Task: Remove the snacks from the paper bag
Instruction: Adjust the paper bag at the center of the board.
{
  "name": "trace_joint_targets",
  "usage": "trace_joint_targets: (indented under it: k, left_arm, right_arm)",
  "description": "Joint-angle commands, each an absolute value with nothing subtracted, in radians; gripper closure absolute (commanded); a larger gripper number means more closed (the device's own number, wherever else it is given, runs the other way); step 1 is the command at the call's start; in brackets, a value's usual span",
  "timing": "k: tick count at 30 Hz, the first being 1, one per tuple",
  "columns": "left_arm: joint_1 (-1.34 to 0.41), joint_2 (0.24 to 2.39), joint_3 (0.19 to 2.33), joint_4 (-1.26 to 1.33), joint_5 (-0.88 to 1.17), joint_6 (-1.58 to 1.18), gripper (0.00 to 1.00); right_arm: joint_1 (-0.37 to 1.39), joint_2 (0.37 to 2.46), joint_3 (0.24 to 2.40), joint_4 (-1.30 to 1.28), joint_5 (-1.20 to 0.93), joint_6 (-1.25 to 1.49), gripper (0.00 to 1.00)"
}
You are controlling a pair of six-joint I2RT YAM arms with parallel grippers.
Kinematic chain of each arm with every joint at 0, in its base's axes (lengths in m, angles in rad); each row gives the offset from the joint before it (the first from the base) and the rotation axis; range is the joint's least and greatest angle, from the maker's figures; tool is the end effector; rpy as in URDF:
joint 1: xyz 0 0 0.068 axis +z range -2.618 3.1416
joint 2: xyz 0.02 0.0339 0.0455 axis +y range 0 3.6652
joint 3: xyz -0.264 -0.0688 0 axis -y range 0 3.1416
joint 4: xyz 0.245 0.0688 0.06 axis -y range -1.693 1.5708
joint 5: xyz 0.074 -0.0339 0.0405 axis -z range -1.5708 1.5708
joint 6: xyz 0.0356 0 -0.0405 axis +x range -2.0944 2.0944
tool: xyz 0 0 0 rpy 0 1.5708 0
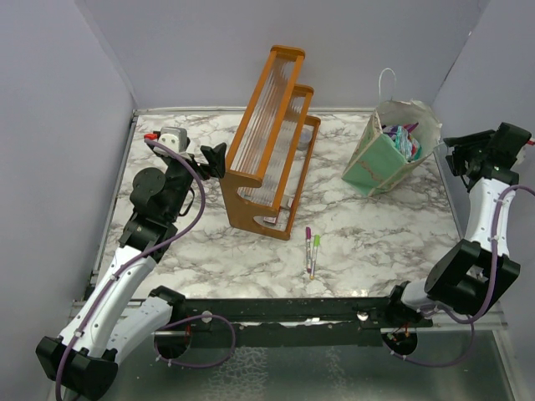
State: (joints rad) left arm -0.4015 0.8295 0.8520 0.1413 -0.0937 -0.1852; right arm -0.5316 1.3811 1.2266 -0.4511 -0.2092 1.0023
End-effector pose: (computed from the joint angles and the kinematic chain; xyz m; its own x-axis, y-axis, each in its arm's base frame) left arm 0.1792 -0.0725 0.3916 0.0915 -0.2380 -0.9669 0.3266 0.9245 -0.1967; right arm 0.2718 -0.1513 0.3324 0.0297 0.9389 -0.3430 0.6012 0.2574 0.7565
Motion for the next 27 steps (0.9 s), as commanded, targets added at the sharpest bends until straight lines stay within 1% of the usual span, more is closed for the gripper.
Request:
trace_joint_targets:
  k: [1,6,10,18,20,24,27]
  left_arm:
    - [-0.403,0.825,0.872,0.161,-0.069,-0.193,0.01]
    - [-0.403,0.825,0.871,0.160,-0.072,-0.191,0.01]
    - [-0.404,0.826,0.872,0.162,-0.071,-0.190,0.01]
    - [-0.403,0.829,0.871,0.162,-0.068,-0.193,0.01]
    - [-0.403,0.830,0.871,0.162,-0.069,-0.192,0.01]
    - [-0.403,0.828,0.870,0.161,-0.067,-0.194,0.01]
    - [-0.403,0.829,0.870,0.162,-0.068,-0.194,0.01]
  right_arm:
    - [-0.533,1.370,1.250,-0.505,-0.217,1.041,0.51]
    - [-0.534,1.388,1.250,-0.523,-0.222,1.059,0.54]
    - [-0.532,1.387,1.253,-0.535,-0.227,1.062,0.54]
    - [-0.533,1.368,1.262,-0.573,-0.194,1.045,0.43]
    - [-0.534,1.365,1.268,-0.584,-0.196,1.052,0.42]
    - [-0.533,1.354,1.268,-0.570,-0.221,1.082,0.43]
    - [-0.533,1.357,1.279,-0.577,-0.224,1.109,0.47]
